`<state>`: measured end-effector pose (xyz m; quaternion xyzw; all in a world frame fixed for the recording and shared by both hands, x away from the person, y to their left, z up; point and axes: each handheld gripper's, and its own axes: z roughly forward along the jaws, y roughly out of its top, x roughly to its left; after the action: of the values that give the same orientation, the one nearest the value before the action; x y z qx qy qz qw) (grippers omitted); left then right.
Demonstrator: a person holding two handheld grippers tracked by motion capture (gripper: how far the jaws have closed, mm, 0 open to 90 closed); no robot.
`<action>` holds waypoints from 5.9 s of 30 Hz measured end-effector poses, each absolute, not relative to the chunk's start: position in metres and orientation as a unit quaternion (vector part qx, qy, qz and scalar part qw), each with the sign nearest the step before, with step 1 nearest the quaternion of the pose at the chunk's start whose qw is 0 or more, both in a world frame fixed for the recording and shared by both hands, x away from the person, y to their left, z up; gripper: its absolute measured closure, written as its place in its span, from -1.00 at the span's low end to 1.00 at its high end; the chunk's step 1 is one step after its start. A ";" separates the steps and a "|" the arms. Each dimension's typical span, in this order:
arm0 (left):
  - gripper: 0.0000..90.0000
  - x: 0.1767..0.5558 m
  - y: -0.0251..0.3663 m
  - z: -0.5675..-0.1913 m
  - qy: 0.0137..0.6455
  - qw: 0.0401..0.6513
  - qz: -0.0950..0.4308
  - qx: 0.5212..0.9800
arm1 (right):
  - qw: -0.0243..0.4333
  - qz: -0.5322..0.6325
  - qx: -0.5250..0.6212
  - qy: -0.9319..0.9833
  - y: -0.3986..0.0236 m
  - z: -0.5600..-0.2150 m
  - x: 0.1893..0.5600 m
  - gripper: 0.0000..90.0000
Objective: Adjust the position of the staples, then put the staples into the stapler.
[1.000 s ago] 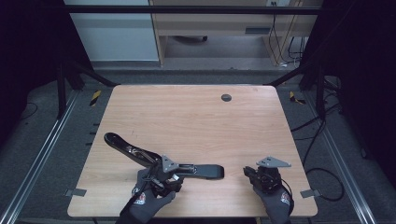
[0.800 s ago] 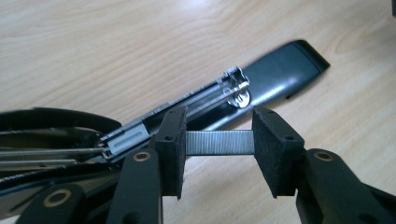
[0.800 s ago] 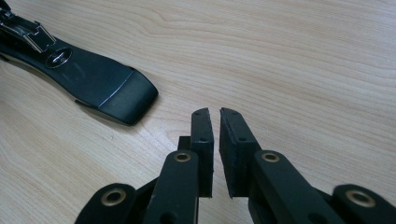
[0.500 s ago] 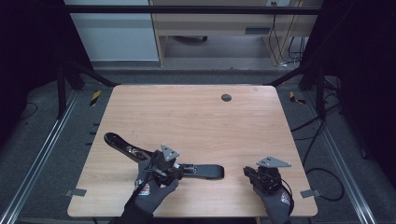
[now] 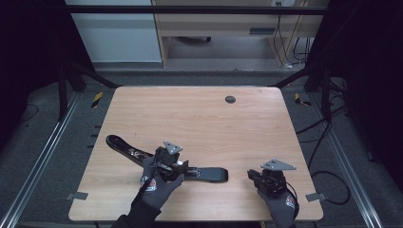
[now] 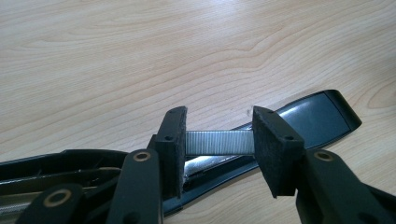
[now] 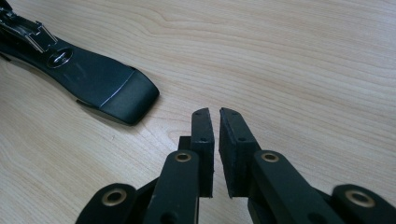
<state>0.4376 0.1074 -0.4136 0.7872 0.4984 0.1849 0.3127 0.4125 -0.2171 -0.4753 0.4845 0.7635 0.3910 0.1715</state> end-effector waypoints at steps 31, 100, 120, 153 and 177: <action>0.24 0.441 0.100 -0.428 0.549 0.299 0.194 0.756 | 0.171 0.393 0.485 0.762 -0.217 -0.475 0.413 0.89; 0.24 0.439 0.094 -0.439 0.596 0.274 0.196 0.728 | 0.170 0.396 0.479 0.765 -0.216 -0.473 0.412 0.90; 0.24 0.440 0.096 -0.441 0.605 0.271 0.192 0.724 | 0.171 0.397 0.478 0.765 -0.216 -0.473 0.412 0.90; 0.24 0.438 0.095 -0.434 0.599 0.268 0.182 0.732 | 0.171 0.397 0.476 0.766 -0.216 -0.473 0.412 0.91; 0.24 0.444 0.093 -0.439 0.602 0.254 0.182 0.735 | 0.171 0.397 0.477 0.765 -0.216 -0.473 0.412 0.91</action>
<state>0.4439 0.0932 -0.4388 0.7350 0.6017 0.1817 0.2542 0.4123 -0.2160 -0.4726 0.4767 0.7653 0.3971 0.1712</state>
